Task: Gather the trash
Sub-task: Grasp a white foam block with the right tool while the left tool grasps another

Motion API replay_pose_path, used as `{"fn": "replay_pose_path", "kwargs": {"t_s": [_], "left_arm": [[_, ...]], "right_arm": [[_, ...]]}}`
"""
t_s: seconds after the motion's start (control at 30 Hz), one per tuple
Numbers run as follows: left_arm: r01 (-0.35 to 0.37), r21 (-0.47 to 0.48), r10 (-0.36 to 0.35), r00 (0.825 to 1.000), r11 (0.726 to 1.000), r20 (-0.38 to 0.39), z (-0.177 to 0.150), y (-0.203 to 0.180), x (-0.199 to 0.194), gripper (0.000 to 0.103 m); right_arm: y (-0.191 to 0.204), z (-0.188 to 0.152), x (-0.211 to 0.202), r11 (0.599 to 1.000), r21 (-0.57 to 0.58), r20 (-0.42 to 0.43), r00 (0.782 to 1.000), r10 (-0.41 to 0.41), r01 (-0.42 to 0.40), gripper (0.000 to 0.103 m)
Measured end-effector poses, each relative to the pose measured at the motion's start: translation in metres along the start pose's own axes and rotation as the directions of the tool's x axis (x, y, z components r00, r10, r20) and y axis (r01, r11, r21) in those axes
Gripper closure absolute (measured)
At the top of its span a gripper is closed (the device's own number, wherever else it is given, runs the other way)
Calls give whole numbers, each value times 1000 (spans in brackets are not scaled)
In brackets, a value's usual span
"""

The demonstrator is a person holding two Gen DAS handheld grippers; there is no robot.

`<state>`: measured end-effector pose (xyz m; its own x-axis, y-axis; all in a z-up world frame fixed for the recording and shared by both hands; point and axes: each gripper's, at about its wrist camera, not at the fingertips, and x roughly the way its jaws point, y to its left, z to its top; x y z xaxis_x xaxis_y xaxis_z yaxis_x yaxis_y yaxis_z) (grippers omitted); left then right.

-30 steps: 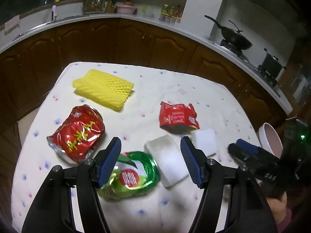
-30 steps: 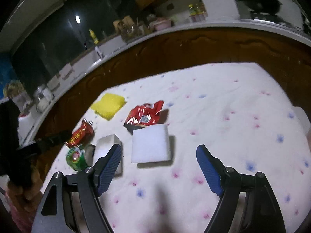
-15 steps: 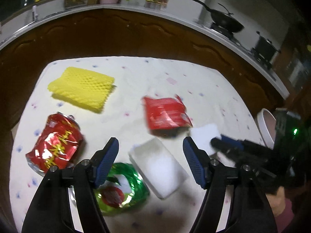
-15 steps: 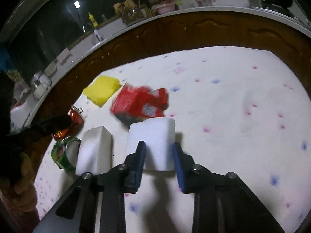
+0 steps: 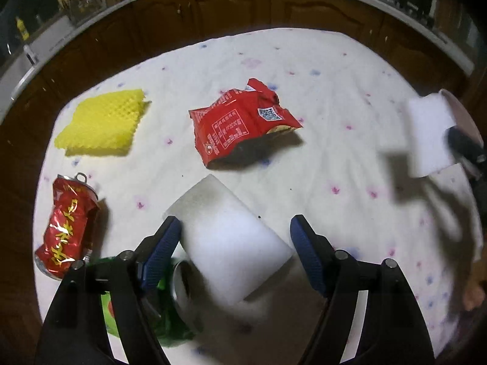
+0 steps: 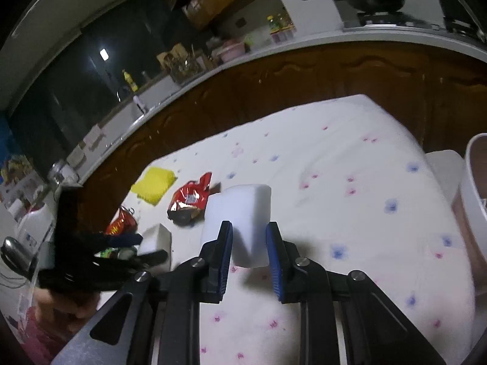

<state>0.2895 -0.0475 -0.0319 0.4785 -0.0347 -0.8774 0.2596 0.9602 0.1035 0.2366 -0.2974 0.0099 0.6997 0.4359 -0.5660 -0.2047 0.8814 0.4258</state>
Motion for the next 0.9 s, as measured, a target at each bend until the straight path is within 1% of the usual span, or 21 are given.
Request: {"fn": "replay_pose_path", "kwargs": {"t_s": [0.03, 0.1, 0.13, 0.17, 0.23, 0.27, 0.3, 0.33, 0.37, 0.47, 0.53, 0.57, 0.6, 0.63, 0.67, 0.7, 0.73, 0.8, 0.9], "left_arm": [[-11, 9, 11, 1000, 1000, 11, -1, -3, 0, 28], [-56, 31, 55, 998, 998, 32, -3, -9, -2, 36], [-70, 39, 68, 997, 997, 41, -4, -11, -3, 38], [-65, 41, 63, 997, 997, 46, -4, -11, -5, 50], [-64, 48, 61, 996, 997, 63, -6, -15, -11, 65], [-38, 47, 34, 996, 998, 78, -7, -16, -17, 83], [-9, 39, 6, 997, 999, 82, -7, -17, -21, 94], [37, 26, -39, 995, 999, 91, -7, -17, -26, 102], [63, 18, -64, 993, 998, 102, -7, -17, -31, 102], [103, 6, -102, 986, 995, 128, -9, -18, -40, 102], [134, -22, -130, 982, 991, 136, -11, -14, -44, 101], [138, -42, -131, 981, 990, 140, -14, -11, -47, 92], [135, -61, -125, 981, 989, 147, -16, -7, -49, 70], [128, -72, -115, 981, 989, 159, -18, -7, -53, 57], [107, -90, -90, 979, 990, 181, -20, -2, -55, 35], [92, -104, -71, 980, 990, 187, -21, 3, -55, 28], [86, -117, -63, 980, 989, 187, -21, 8, -53, 28], [95, -118, -74, 983, 988, 168, -21, 12, -46, 28], [34, -104, -22, 994, 994, 109, -18, 10, -30, 28]], "right_arm": [[-1, 1, -3, 1000, 1, 7, 1000, -2, 2, 80], [-6, 1, -12, 1000, 11, 24, 1000, -4, 4, 80], [-7, 1, -14, 1000, 15, 28, 1000, -6, 5, 80], [-10, 1, -19, 1000, 24, 34, 999, -8, 7, 80], [-14, 0, -23, 999, 36, 41, 999, -9, 7, 80], [-17, 0, -26, 999, 43, 47, 999, -13, 11, 80], [-20, -1, -29, 999, 48, 51, 999, -15, 13, 80], [-22, -1, -33, 999, 53, 55, 998, -17, 14, 80], [-24, -2, -36, 998, 57, 60, 998, -18, 15, 80], [-26, -5, -45, 998, 65, 73, 997, -20, 16, 80], [-28, -7, -50, 997, 70, 79, 997, -22, 16, 80], [-30, -8, -54, 997, 70, 81, 996, -24, 19, 80], [-30, -9, -57, 997, 69, 82, 996, -26, 20, 80], [-30, -10, -59, 997, 68, 83, 996, -24, 18, 80], [-29, -11, -60, 997, 69, 83, 996, -21, 16, 80], [-29, -12, -61, 997, 71, 83, 996, -18, 12, 80], [-30, -12, -63, 997, 72, 83, 996, -17, 11, 80], [-29, -13, -63, 998, 70, 84, 996, -16, 10, 80], [-29, -14, -62, 997, 78, 83, 997, -6, 0, 80]]}}
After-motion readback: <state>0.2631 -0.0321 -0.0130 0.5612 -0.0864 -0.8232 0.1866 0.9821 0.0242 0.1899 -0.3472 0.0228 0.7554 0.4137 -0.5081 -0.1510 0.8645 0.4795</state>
